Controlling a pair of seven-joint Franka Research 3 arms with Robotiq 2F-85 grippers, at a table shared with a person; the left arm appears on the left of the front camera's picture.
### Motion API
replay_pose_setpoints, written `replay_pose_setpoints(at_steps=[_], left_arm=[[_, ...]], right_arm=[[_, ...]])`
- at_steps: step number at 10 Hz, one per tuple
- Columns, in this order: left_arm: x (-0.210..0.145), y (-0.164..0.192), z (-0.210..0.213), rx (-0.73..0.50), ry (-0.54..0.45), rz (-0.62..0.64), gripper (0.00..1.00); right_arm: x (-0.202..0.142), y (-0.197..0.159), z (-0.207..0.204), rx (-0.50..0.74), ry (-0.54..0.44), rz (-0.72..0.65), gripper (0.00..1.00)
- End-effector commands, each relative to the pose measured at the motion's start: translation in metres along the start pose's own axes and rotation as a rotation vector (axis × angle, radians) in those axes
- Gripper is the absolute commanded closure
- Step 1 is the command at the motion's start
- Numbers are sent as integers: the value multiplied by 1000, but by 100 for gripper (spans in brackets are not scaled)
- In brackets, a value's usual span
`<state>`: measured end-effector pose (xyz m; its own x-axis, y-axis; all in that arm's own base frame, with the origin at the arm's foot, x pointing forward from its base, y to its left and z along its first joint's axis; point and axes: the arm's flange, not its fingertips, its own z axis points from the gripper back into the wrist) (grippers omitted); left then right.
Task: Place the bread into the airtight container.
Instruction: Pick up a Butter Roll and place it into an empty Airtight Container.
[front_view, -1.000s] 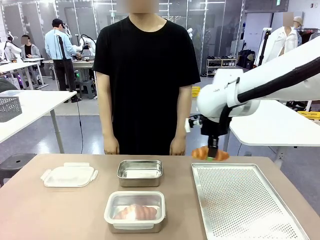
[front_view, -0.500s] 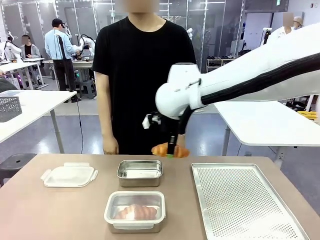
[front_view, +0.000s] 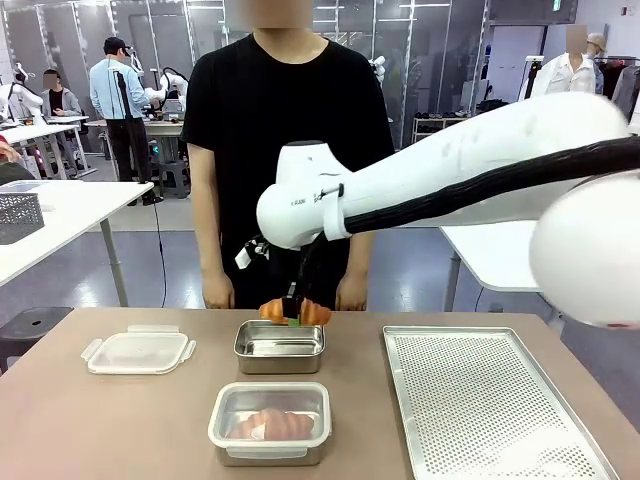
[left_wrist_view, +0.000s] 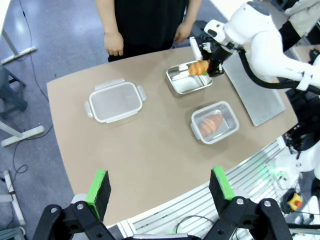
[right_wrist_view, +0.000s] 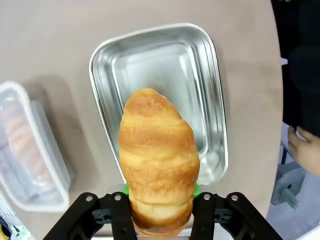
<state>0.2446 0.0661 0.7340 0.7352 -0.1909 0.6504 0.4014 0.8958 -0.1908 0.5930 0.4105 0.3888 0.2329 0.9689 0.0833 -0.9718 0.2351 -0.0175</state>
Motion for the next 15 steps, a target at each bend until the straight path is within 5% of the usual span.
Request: replay_pose_setpoints(at_steps=[1,5,7,8,9,14,15], left_arm=[[1,0,2,-1,1,-11,0],[1,0,2,-1,1,-11,0],[1,0,2,-1,1,-11,0],[1,0,2,-1,1,-11,0],[1,0,2,-1,1,-11,0],[1,0,2,-1,1,-11,0],[1,0,2,-1,1,-11,0]], right_arm=[[20,-3,-9,-13,24,-30,63],[34,-8,-40,-7,28,-16,58],[34,-6,-39,-18,34,-13,30],[33,-4,-39,-17,45,-8,7],[33,-4,-40,-18,46,-7,0],[21,3,-35,-44,63,89,0],[28,-2,-43,-2,18,22,0]])
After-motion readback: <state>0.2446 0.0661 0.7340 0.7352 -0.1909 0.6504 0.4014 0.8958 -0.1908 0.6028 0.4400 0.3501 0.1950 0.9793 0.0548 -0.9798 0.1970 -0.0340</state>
